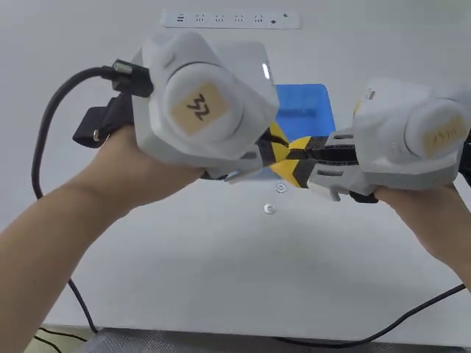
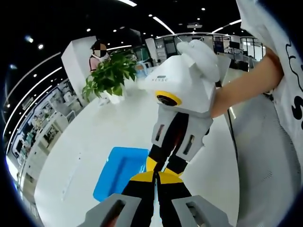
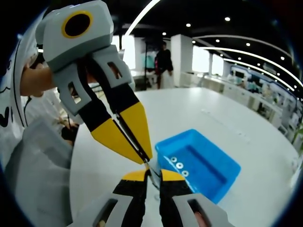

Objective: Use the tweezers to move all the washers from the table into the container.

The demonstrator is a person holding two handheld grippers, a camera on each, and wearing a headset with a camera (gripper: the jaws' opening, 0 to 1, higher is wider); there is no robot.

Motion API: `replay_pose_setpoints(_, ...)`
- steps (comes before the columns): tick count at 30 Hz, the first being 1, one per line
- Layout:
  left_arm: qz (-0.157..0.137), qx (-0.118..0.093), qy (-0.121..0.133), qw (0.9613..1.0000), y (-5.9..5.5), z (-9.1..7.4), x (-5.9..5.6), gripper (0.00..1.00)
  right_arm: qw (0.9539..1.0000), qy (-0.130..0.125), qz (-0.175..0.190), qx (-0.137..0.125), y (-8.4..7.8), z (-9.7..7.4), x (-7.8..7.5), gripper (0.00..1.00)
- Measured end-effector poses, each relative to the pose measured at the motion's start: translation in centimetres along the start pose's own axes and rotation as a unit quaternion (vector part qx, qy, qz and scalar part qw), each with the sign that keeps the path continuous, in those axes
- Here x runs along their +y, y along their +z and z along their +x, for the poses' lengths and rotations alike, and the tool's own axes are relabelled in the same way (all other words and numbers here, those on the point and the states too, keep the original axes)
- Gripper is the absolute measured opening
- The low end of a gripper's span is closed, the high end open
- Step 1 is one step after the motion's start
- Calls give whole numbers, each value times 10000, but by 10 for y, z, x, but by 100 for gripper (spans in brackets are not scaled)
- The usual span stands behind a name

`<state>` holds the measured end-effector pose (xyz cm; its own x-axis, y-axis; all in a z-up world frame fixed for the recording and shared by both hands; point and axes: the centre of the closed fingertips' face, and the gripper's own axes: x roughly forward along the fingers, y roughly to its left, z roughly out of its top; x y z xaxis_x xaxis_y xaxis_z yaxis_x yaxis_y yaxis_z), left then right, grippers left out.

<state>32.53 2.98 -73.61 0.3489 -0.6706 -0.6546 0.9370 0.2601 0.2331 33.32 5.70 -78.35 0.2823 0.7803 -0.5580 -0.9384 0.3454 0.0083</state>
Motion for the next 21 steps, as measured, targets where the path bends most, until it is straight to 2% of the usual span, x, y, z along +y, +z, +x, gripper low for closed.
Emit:
replay_pose_setpoints(5,12,36,-68,10000,-2,5,-1,0,9999,37,79,65,-5,0,1,6)
replay_pose_setpoints(12,-65,8,-100,9999,-3,6,-2,0,9997,61,236,7,-6,-1,3,6)
replay_pose_setpoints(18,-125,62,-156,9998,-10,11,-8,0,9996,42,226,189,-16,3,3,6)
replay_pose_setpoints(19,-147,-28,-143,9998,-7,12,-7,0,9996,26,226,152,-16,3,3,6)
replay_pose_setpoints(21,-207,-3,-141,9997,-10,10,-4,0,9994,39,317,118,-15,3,3,6)
